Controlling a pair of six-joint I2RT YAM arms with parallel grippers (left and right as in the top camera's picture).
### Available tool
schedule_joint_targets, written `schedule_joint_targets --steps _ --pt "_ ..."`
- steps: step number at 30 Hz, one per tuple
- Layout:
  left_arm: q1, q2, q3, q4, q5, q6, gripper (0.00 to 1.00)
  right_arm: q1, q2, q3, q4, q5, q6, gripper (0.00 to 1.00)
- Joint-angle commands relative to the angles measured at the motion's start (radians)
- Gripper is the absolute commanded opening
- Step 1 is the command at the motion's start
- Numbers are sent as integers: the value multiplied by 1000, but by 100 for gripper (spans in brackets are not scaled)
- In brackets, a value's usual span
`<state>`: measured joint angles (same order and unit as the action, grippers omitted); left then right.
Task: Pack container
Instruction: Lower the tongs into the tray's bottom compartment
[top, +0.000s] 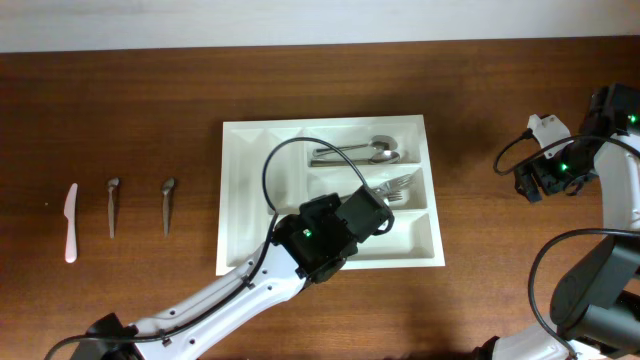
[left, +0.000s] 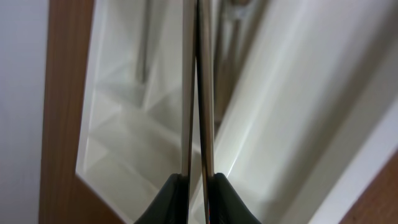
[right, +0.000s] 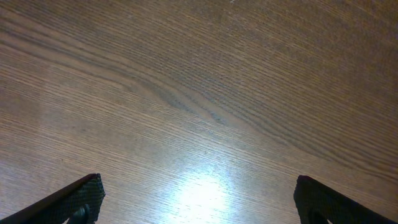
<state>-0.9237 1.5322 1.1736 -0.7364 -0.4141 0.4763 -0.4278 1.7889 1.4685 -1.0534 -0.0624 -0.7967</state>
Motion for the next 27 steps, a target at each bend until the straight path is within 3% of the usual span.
schedule_joint_targets --steps 1,13,27 --pt "-3 7 12 17 108 116 8 0 2 -6 0 -16 -7 99" --pt "4 23 -19 47 213 123 13 0 2 -6 0 -16 -7 99" --pt "10 235 -31 71 212 123 12 0 2 -6 0 -16 -7 99"
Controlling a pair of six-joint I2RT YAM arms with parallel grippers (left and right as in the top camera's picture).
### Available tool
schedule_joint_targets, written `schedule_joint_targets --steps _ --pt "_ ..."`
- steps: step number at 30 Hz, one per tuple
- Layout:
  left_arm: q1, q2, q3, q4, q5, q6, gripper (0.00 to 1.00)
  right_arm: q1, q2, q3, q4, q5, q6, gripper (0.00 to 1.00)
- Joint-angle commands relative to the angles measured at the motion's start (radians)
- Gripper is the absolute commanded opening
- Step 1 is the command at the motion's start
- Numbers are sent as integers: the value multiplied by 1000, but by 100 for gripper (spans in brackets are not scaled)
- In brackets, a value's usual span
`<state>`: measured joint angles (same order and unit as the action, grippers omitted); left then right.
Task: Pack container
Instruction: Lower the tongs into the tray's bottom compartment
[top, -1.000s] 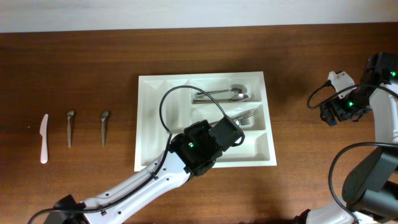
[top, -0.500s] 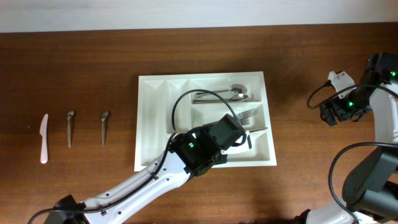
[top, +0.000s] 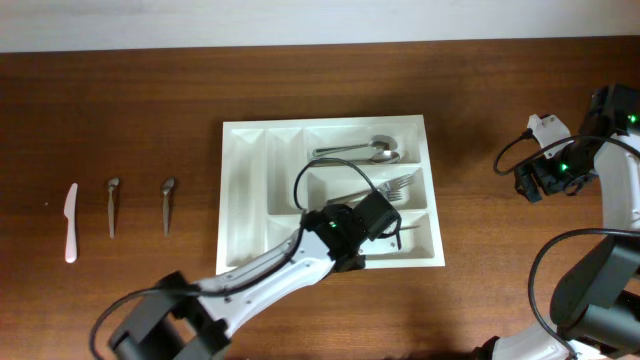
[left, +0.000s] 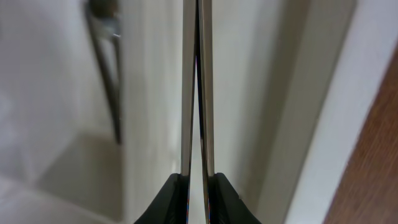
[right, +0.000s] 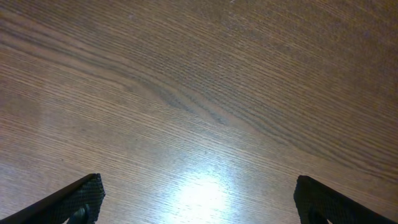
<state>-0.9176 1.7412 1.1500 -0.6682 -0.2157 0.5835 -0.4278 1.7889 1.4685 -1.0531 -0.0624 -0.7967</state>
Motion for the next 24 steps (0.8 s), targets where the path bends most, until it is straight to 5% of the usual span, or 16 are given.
schedule_joint_targets --steps 1,8,11,15,24 --pt "4 31 -7 2 13 16 12 0 2 -6 0 -16 -7 99" --pt "4 40 -7 2 14 16 18 0 2 -6 -1 -16 -7 99" --pt "4 40 -7 3 14 16 38 0 2 -6 -1 -16 -7 99" --pt "4 40 -7 7 10 16 50 0 2 -6 -1 -16 -7 99" --pt "4 35 32 67 -75 16 54 0 2 -6 0 -16 -7 99"
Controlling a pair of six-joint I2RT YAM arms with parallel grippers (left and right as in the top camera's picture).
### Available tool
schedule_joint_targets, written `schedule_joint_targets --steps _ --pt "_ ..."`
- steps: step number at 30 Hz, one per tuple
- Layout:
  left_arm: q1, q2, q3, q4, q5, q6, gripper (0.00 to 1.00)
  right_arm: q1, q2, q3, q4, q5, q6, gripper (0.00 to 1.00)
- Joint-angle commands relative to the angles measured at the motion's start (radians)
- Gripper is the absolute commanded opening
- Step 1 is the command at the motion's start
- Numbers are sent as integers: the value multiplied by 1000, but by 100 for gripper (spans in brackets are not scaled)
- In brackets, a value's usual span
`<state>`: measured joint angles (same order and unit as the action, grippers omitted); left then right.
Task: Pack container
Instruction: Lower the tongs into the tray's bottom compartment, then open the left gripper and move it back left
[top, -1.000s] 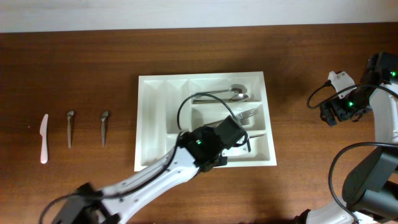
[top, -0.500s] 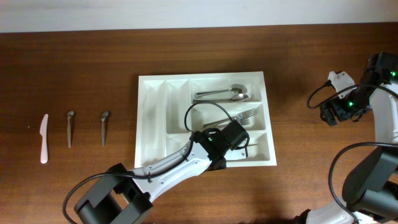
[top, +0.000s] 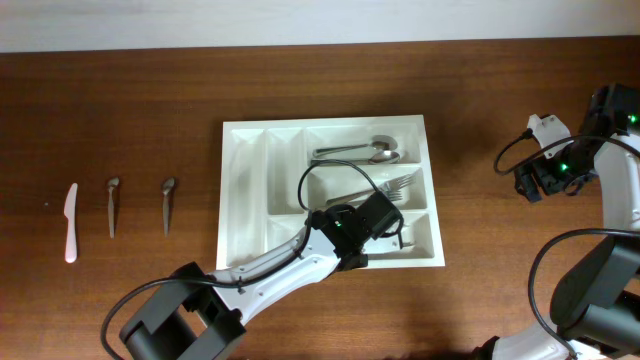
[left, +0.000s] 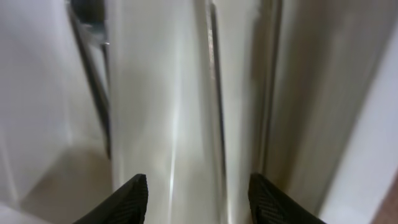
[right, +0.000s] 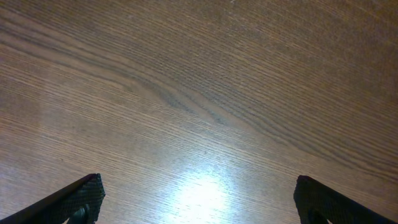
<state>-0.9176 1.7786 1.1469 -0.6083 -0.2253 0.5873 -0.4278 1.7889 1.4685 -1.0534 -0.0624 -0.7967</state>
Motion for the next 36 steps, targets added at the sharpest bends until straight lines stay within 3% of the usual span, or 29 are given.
schedule_joint_targets --steps 1,6,7,9,10,14,16,20,24,26,31,36 --pt "4 -7 53 6 -93 12 54 0 2 -6 0 -16 -7 99" --pt "4 -47 201 8 -254 11 54 0 2 -6 0 -16 -7 99" --pt "5 -58 243 8 -280 6 58 0 2 -6 0 -16 -7 99" --pt "14 -77 322 15 -327 -53 74 0 2 -6 0 -16 -7 99" --pt "26 -88 362 16 -352 -113 99 0 2 -6 0 -16 -7 99" --pt "101 -133 468 -14 -454 -407 99 0 2 -6 0 -16 -7 99" --pt "145 -164 481 -54 -436 -489 99 0 2 -6 0 -16 -7 99" --pt "183 -202 481 -203 -350 -493 99 0 2 -6 0 -16 -7 99" --pt "204 -200 476 -322 -370 -502 99 0 2 -6 0 -16 -7 99" --pt "246 -188 475 -336 -377 -579 99 0 2 -6 0 -16 -7 99" --pt "461 -146 475 -361 -283 -781 99 0 2 -6 0 -16 -7 99" --pt "711 -105 475 -364 -203 -842 99 0 2 -6 0 -16 -7 99"
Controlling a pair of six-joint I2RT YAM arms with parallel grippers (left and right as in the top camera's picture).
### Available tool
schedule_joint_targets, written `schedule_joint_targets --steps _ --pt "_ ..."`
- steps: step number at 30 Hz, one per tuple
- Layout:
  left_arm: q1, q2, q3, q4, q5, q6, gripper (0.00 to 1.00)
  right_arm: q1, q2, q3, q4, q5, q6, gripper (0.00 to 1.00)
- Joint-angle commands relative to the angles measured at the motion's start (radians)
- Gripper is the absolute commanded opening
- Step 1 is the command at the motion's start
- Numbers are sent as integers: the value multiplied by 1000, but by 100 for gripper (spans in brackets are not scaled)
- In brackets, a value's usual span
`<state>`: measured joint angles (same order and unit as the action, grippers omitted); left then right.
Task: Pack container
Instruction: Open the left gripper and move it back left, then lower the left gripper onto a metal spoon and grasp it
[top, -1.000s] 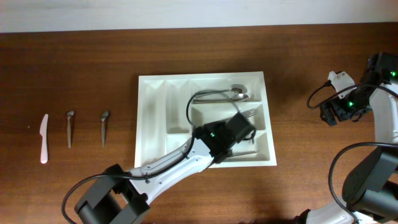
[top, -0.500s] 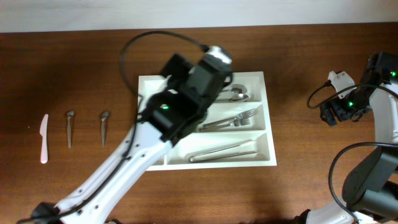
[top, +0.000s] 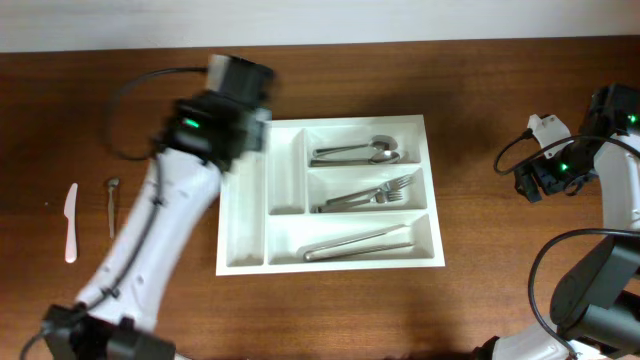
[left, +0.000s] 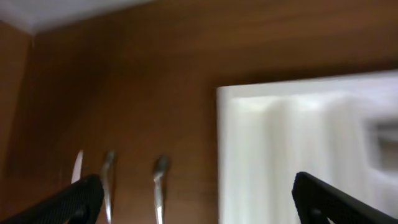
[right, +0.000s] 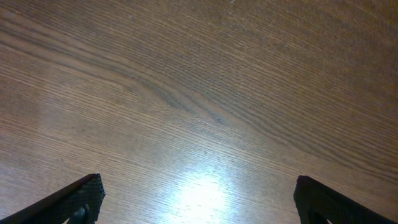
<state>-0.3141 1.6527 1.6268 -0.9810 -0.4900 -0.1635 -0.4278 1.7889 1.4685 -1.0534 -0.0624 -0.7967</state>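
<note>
The white divided tray (top: 243, 225) lies mid-table and shows as a blur at the right of the left wrist view (left: 280, 155). Its right compartments hold spoons (top: 355, 152), forks (top: 365, 195) and long metal cutlery (top: 358, 243). Left of the tray on the wood lie a white knife (left: 77, 168) and two small metal spoons (left: 107, 177) (left: 160, 183). My left gripper (left: 199, 208) is open and empty, high over the tray's far left corner. The right gripper (right: 199, 208) is open over bare wood, far right of the tray.
In the overhead view the left arm (top: 160, 210) slants across the table left of the tray and covers one of the loose spoons. The white knife (top: 70, 222) and the other spoon (top: 112, 207) show beside it. A pale wall runs along the table's far edge.
My left gripper was open low inside the tray's near compartment. Now it is high over the tray's far left corner, facing the loose cutlery. The long cutlery stays in that compartment. The right arm has not moved.
First my left gripper was shut on thin metal cutlery above the tray. Then it held it low in the near compartment. After that it was open with the cutlery lying there. Now the gripper is empty and away at the tray's far left.
</note>
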Motion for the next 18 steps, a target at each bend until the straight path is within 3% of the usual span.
schedule_joint_targets --steps 1,4,8,18 --pt "152 30 -5 20 63 -91 99 0 2 -6 0 -16 -7 99" --pt "254 52 -5 26 144 -85 99 0 2 -6 0 -16 -7 99" --pt "330 121 -6 5 298 54 99 0 2 -6 0 -16 -7 99" --pt "391 330 -6 -58 370 -23 99 0 2 -6 0 -16 -7 99"
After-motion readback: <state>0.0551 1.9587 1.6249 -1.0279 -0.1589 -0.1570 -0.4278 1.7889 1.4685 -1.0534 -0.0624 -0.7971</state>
